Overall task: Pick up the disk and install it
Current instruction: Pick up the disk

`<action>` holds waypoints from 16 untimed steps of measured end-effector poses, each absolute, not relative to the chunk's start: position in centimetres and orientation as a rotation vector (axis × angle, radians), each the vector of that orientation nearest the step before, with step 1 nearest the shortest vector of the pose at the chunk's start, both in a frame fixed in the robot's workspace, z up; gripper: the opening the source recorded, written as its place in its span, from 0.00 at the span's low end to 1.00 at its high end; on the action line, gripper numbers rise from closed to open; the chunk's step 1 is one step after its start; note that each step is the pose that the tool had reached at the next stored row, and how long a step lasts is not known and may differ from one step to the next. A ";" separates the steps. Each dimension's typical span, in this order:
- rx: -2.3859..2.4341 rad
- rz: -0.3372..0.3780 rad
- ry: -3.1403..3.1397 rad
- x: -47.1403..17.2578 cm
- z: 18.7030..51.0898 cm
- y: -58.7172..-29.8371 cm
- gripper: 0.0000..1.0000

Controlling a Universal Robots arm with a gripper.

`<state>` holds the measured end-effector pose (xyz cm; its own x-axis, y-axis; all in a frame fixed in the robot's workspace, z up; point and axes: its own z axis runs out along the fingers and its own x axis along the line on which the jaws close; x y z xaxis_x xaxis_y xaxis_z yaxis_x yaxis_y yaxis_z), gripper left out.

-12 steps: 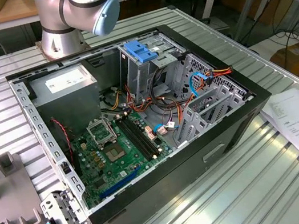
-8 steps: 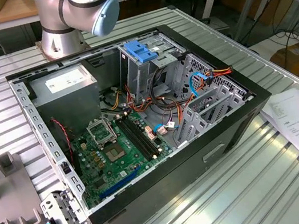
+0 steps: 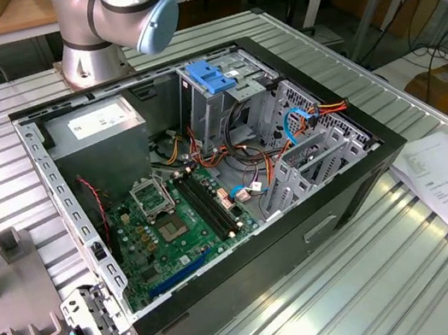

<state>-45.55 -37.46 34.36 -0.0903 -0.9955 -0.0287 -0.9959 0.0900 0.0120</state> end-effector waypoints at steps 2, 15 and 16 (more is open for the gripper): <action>-2.110 0.044 2.309 -45.7 33.9 -37.5 0.66; -2.114 0.034 2.313 -45.9 30.9 -36.8 0.66; -2.115 0.034 2.313 -45.9 30.6 -36.7 0.66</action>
<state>-45.87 -36.67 30.63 -0.0897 -0.9958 -0.0198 -0.9959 0.0895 0.0110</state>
